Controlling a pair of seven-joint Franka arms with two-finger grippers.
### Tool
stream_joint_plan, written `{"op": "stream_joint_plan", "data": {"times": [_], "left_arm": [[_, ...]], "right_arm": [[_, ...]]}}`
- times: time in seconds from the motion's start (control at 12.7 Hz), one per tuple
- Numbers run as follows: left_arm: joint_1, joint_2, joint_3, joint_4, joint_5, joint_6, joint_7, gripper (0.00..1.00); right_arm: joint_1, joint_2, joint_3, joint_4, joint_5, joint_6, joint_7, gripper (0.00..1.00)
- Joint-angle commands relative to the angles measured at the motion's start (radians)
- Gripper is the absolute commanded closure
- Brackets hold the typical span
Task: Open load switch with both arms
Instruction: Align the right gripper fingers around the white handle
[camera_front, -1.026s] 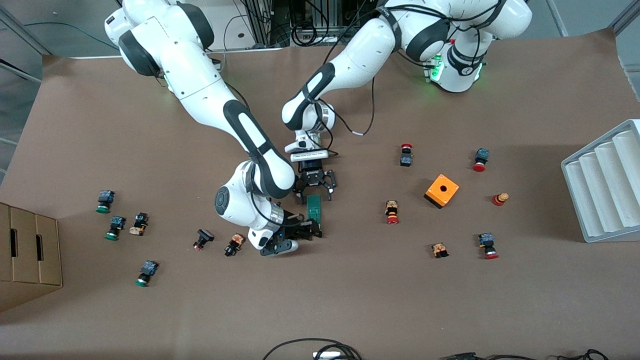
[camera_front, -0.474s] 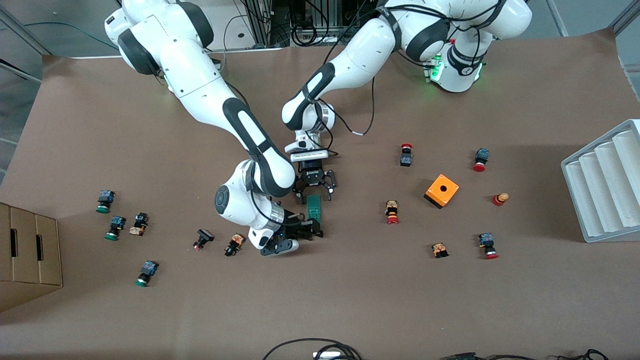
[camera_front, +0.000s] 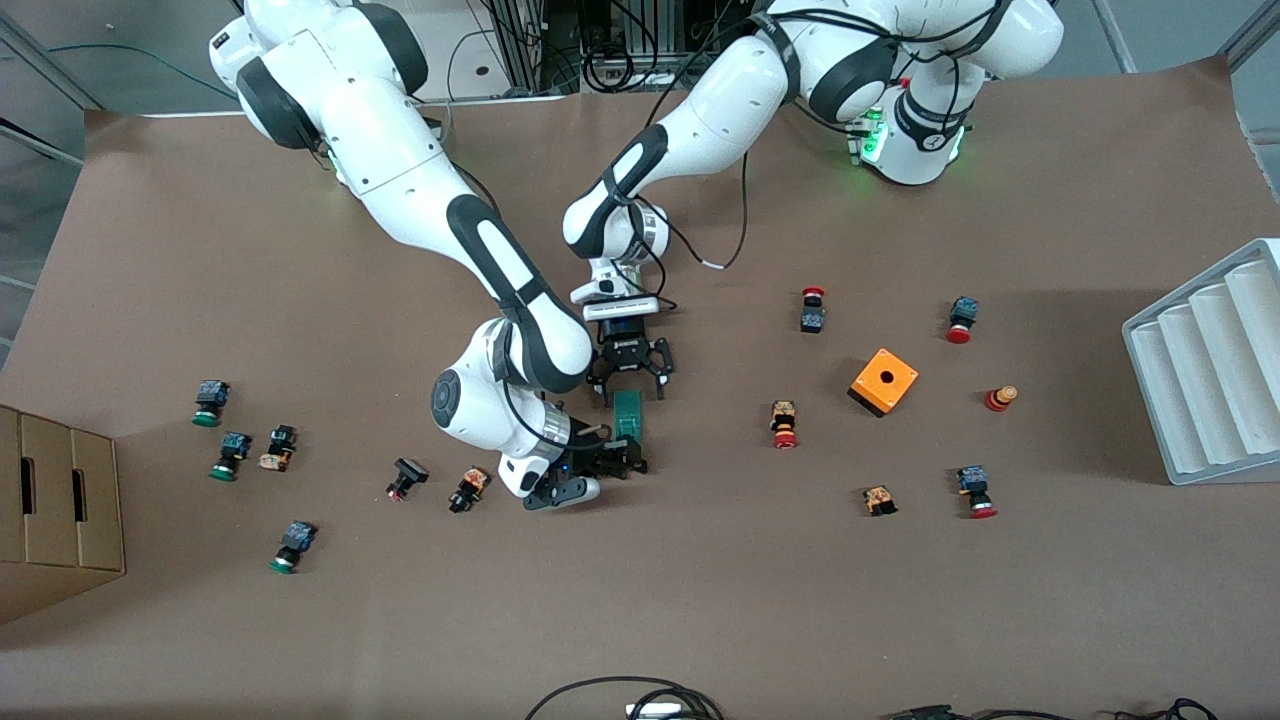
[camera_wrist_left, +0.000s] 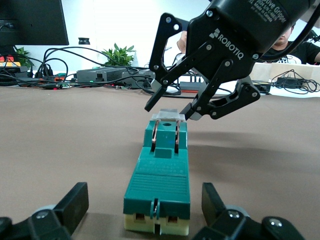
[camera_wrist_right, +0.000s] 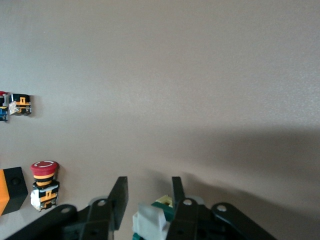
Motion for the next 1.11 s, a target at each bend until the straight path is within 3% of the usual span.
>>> {"op": "stream_joint_plan", "data": {"times": [0.0, 1.03], "left_arm": [[-0.024, 0.063, 0.002, 0.027, 0.011, -0.008, -0.038, 0.0], [-0.023, 0.063, 0.002, 0.03, 0.011, -0.008, -0.034, 0.0]], "right_arm": [[0.013, -0.019, -0.007, -0.028, 0.035, 0.013, -0.02, 0.58], [0.013, -0.034, -0.007, -0.036, 0.033, 0.013, -0.017, 0.63]]}}
